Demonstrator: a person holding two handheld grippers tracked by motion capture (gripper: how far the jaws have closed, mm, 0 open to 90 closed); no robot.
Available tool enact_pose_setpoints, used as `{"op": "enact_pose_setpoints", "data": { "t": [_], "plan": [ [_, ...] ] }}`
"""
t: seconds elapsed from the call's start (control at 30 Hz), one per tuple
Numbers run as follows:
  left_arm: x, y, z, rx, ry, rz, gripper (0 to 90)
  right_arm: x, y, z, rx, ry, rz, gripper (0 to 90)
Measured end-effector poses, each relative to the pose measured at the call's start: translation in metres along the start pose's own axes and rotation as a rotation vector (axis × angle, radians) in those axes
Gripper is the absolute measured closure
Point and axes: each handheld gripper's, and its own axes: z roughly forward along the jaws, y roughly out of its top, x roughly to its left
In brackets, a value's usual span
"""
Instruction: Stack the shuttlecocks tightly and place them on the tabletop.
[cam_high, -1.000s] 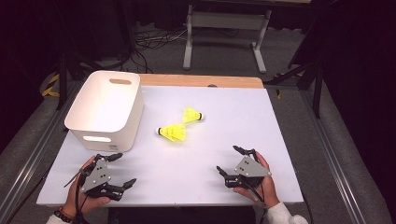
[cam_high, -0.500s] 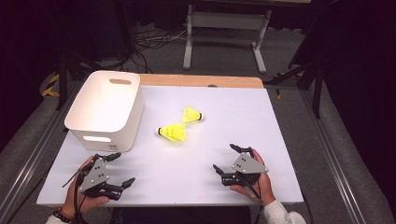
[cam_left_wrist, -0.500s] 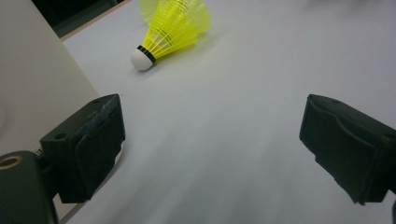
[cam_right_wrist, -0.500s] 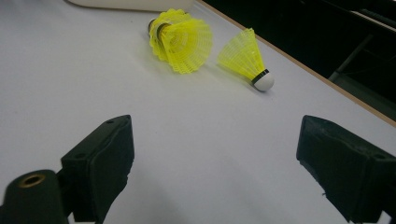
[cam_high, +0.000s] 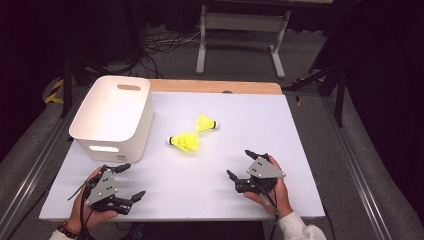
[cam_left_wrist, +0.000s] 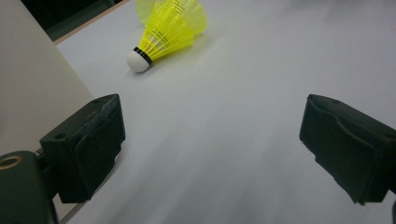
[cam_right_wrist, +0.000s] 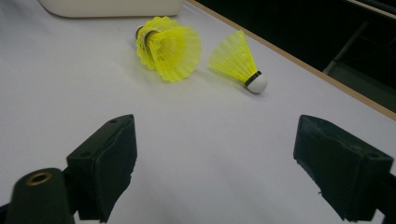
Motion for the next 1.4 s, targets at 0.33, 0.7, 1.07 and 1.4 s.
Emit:
{"op": "enact_pose_setpoints", "data": {
  "t": [0.33,0.7,1.07,1.4],
  "plan": [
    [0.002,-0.002,-0.004,-0.015,0.0,-0.011,7.6,-0.012,0.032,0.023,0.006,0.002,0.019,13.8],
    [-0.003,-0.003,-0.01,-0.01,0.009,0.01,7.6,-0.04,0.084,0.076,0.024,0.014,0.066,17.5],
    [-0.003,-0.004,-0.009,-0.002,0.011,0.006,7.8,-0.046,0.111,0.142,0.168,0.042,0.107,16.0],
    [-0.004,-0.003,-0.007,-0.005,-0.001,0.008,7.8,-0.042,0.118,0.184,0.303,-0.024,0.071,21.9]
  ]
}}
